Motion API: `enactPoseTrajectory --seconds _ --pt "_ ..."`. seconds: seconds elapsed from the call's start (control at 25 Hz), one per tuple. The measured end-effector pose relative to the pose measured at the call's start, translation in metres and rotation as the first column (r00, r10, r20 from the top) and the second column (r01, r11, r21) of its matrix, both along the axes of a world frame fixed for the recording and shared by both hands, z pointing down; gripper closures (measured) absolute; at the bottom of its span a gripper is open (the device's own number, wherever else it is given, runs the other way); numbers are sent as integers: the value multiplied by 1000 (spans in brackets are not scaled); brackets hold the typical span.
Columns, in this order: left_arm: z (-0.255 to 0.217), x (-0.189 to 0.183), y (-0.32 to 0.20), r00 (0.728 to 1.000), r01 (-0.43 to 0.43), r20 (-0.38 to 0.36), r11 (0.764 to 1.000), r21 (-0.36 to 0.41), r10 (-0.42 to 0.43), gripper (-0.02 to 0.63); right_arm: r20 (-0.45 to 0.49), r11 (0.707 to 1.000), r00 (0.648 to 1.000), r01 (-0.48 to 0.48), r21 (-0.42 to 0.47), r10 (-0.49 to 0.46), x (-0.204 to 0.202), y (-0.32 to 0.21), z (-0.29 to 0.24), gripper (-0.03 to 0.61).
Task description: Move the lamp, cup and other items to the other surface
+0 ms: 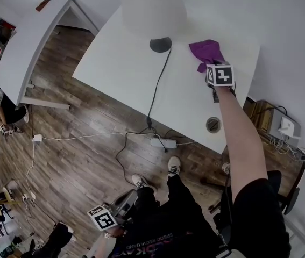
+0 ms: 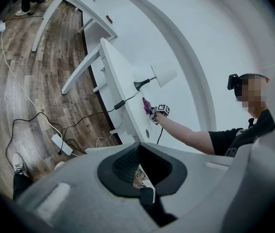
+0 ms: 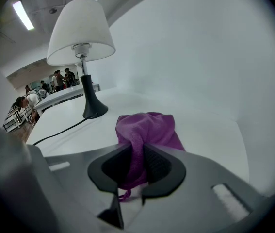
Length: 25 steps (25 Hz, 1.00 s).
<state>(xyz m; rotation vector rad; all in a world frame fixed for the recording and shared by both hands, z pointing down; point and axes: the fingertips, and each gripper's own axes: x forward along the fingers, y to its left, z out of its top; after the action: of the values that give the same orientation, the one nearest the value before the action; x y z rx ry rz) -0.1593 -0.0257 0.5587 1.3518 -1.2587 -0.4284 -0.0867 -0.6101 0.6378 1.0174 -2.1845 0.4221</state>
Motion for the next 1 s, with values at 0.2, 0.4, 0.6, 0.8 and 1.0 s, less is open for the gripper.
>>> enactPoseTrajectory --seconds 0.2,0.4,0.6,0.8,1.0 --pt "-1 4 -3 1000 -14 0 1000 19 14 617 50 1000 999 15 23 -17 4 6 -12 514" --pt "-4 5 -10 999 -52 2 997 55 51 617 75 998 997 14 55 -18 13 14 -35 515" --pt "-15 -2 -12 995 -100 6 990 100 100 617 69 995 998 -16 97 9 29 26 -69 515" --pt "-20 -10 -5 992 -124 0 984 132 125 617 81 990 997 -24 137 13 39 42 -94 515" --pt "-25 -11 -1 984 -175 -6 971 162 179 617 84 979 996 -23 203 5 44 63 -125 517"
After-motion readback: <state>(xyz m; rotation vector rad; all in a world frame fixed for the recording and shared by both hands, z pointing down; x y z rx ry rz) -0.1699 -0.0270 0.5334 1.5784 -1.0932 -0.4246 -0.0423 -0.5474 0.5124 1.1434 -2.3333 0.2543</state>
